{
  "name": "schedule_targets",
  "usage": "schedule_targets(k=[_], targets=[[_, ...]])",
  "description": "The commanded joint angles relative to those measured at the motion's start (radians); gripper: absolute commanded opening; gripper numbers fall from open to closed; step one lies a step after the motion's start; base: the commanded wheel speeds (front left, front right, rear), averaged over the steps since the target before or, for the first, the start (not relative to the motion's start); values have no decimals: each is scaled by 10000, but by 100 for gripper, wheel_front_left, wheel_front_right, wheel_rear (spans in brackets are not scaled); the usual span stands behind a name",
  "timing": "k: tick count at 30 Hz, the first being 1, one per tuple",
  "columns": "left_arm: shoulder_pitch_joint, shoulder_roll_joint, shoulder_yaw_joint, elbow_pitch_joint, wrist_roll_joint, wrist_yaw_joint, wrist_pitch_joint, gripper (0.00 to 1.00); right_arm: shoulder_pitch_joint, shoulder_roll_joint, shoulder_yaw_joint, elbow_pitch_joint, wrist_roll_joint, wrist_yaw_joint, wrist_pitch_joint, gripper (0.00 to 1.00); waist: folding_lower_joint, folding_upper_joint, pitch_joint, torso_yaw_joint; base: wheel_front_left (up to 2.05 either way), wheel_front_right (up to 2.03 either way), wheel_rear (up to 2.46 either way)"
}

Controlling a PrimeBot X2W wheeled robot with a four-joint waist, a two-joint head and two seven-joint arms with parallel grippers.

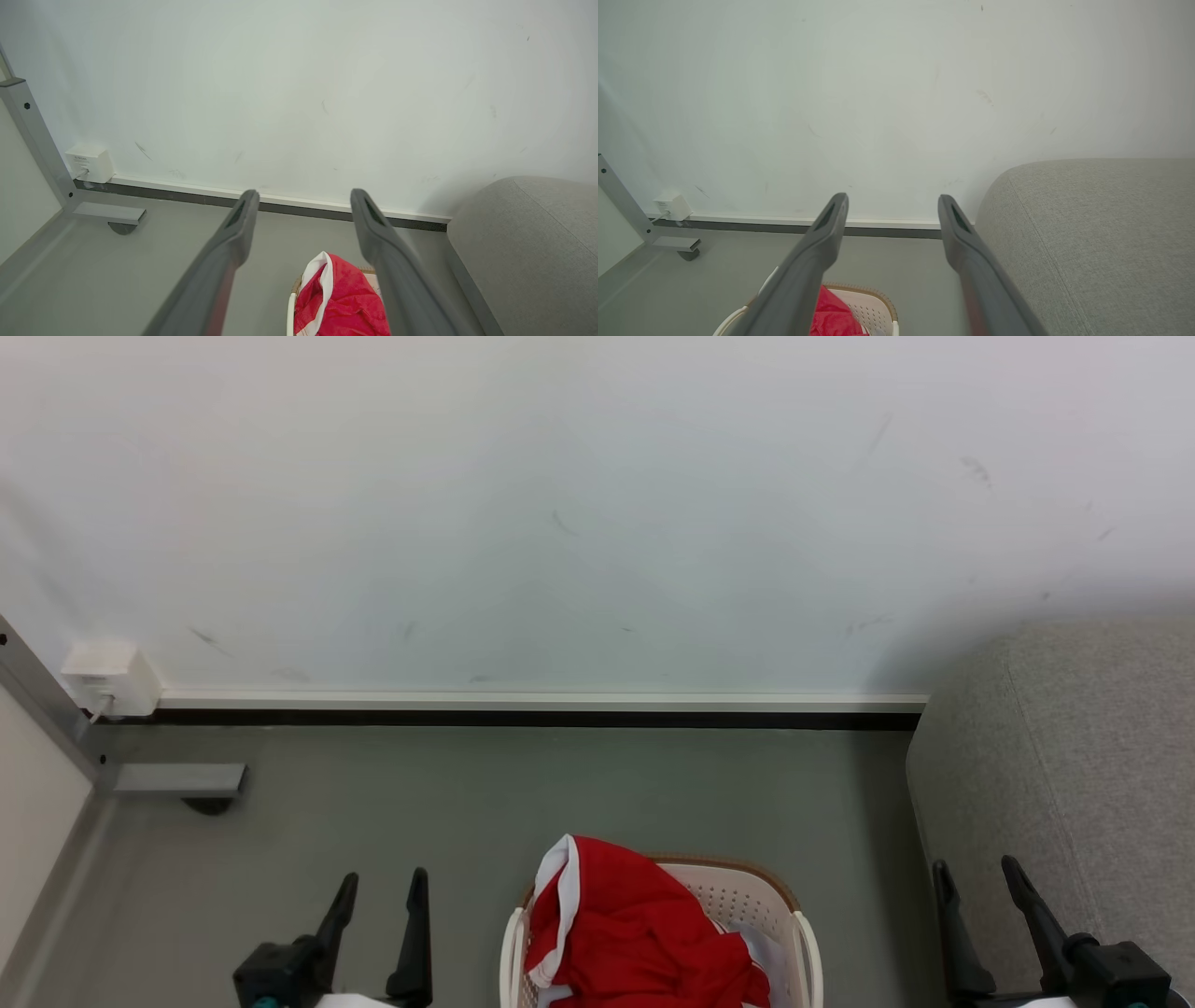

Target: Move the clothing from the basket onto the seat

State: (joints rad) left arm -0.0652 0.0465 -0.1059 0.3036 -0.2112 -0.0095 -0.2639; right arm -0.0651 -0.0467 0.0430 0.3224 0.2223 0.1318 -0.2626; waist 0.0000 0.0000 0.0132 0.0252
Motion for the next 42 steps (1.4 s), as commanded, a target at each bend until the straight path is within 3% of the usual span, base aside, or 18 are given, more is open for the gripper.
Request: schedule_targets(k=[1,22,32,42], targets=[[-54,71,21,11,13,-14,-11,100,15,-67,-9,25,47,-21,-35,100,0,0,-2,-5,0,0,0],[-381,68,-260,120,-31,-55,-11,100,-300,-64,-25,-102,-60,-21,-26,100,0,0,578,-145,0,0,0],[-1473,68,-1213,864,81,-89,-9,100,-900,-61,-41,-377,-129,-21,-18,100,0,0,1942,-451,0,0,0],[-3617,68,-2674,2653,-226,308,-7,100,-1769,-58,-79,-880,-180,-21,-18,100,0,0,3985,-668,0,0,0]])
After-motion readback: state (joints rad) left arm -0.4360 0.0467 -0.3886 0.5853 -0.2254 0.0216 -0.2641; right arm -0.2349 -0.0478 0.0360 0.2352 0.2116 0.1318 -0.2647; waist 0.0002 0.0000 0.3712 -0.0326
